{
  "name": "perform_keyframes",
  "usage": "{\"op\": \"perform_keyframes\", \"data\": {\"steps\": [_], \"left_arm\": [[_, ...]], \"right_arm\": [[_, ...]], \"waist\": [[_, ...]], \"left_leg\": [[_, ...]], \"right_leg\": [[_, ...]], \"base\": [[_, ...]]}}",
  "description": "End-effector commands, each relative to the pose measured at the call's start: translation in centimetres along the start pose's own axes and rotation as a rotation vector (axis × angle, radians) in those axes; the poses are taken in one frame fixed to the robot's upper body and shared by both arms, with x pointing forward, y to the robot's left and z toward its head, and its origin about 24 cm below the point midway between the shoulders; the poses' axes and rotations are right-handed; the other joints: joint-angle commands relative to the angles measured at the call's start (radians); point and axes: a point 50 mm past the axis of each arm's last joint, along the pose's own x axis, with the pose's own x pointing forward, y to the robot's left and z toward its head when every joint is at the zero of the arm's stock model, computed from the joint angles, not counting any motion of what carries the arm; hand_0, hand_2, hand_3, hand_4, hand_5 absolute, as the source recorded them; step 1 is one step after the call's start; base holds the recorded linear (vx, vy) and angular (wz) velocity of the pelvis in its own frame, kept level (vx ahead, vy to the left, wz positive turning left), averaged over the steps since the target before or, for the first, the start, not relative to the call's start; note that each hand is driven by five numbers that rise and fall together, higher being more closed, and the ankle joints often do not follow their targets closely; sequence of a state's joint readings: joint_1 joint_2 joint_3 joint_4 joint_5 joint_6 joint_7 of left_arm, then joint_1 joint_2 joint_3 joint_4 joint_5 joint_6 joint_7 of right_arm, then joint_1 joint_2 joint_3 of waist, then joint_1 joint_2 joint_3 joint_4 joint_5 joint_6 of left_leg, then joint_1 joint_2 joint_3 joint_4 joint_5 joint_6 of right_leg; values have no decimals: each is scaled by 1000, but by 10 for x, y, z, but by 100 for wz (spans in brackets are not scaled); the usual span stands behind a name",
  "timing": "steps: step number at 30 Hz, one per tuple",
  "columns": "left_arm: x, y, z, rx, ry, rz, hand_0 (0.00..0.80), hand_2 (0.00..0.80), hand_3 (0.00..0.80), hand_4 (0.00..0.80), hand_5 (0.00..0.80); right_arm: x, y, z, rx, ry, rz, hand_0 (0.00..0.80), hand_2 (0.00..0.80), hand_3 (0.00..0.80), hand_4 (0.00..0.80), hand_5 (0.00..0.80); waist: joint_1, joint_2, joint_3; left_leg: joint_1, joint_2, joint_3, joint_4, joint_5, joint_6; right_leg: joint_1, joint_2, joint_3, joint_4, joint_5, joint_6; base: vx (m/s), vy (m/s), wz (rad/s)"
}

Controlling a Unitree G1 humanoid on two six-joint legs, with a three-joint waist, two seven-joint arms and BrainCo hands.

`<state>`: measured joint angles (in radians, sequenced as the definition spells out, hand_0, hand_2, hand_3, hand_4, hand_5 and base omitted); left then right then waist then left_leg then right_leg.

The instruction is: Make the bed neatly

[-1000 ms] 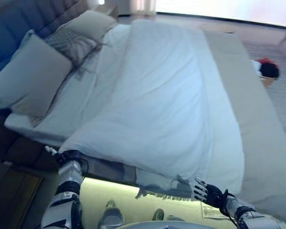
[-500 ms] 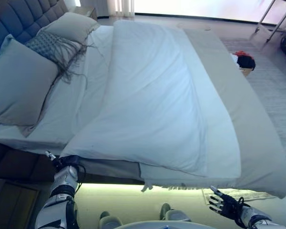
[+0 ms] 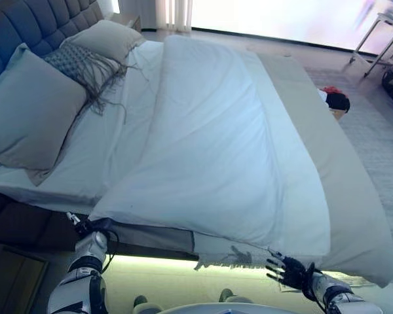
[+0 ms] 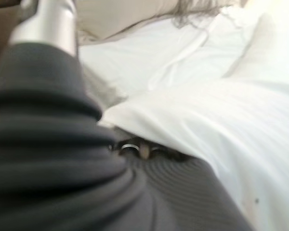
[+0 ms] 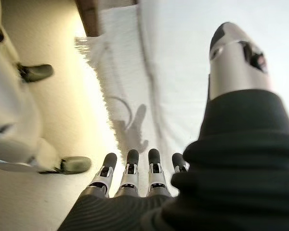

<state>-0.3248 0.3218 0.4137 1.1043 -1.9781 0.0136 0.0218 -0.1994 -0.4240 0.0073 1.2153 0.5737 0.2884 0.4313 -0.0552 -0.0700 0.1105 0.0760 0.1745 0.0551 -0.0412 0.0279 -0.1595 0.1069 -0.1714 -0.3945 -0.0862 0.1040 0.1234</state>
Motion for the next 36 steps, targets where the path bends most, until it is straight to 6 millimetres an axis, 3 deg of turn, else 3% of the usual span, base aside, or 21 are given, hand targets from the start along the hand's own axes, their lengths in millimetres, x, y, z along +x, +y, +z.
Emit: {"op": "perform_keyframes", "data": {"steps": [1, 6, 9, 15, 19, 23, 25, 33, 36], "left_arm": [[-42, -90, 147, 1, -568, -339, 0, 0, 0, 0, 0], [-40, -76, 144, 19, -513, -331, 0, 0, 0, 0, 0], [-30, -73, 123, 32, -456, -316, 0, 0, 0, 0, 0], [-10, -97, 65, 39, -291, -329, 0, 0, 0, 0, 0], [1, -92, 26, 94, -102, -274, 0, 0, 0, 0, 0], [4, -74, 3, 145, 98, -231, 0, 0, 0, 0, 0], [3, -63, -6, 188, 173, -202, 0, 0, 0, 0, 0], [-2, -21, -28, 200, 392, -130, 0, 0, 0, 0, 0], [-6, -1, -32, 217, 446, -76, 0, 0, 0, 0, 0]], "right_arm": [[-22, -40, 1, 43, 1, -114, 0, 0, 0, 0, 0], [-27, -49, -7, 57, 13, -157, 0, 0, 0, 0, 0], [-22, -41, -1, 30, -3, -138, 0, 0, 0, 0, 0], [-3, 6, 47, -51, -116, -33, 0, 0, 0, 0, 0], [-3, 33, 84, -88, -197, 35, 0, 0, 0, 0, 0], [-12, 38, 111, -130, -250, 50, 0, 0, 0, 0, 0], [-17, 37, 119, -143, -273, 55, 0, 0, 0, 0, 0], [-24, 25, 123, -131, -293, 47, 0, 0, 0, 0, 0], [-26, 33, 132, -145, -317, 65, 0, 0, 0, 0, 0]], "waist": [[144, 69, -71], [148, 61, -60], [149, 56, -24], [153, 41, 116], [136, 35, 176], [124, 32, 206], [123, 27, 218], [129, 19, 230], [131, 21, 233]], "left_leg": [[2, -81, 38, 78, -109, 51], [-13, -84, 26, 94, -107, 50], [-65, -79, 17, 160, -120, 49], [-271, -58, -8, 371, -167, 46], [-404, -52, -21, 517, -211, 64], [-500, -49, -32, 618, -241, 85], [-537, -50, -45, 680, -285, 92], [-675, -38, -52, 851, -348, 110], [-711, -35, -64, 906, -367, 113]], "right_leg": [[12, -27, 56, 133, -172, 10], [13, -19, 56, 135, -178, -2], [-28, -29, 64, 191, -199, -10], [-241, -58, 97, 417, -259, -33], [-404, -87, 137, 617, -307, -55], [-529, -104, 166, 781, -359, -74], [-575, -108, 187, 857, -402, -72], [-714, -121, 212, 1021, -455, -86], [-750, -120, 227, 1071, -474, -91]], "base": [[0, 0, 0], [-12, 63, 2], [-135, 54, 3], [-320, -12, 44], [-232, 39, 41], [-159, 74, 29], [-71, 60, 11], [-96, -4, 11], [-63, -4, 7]]}}
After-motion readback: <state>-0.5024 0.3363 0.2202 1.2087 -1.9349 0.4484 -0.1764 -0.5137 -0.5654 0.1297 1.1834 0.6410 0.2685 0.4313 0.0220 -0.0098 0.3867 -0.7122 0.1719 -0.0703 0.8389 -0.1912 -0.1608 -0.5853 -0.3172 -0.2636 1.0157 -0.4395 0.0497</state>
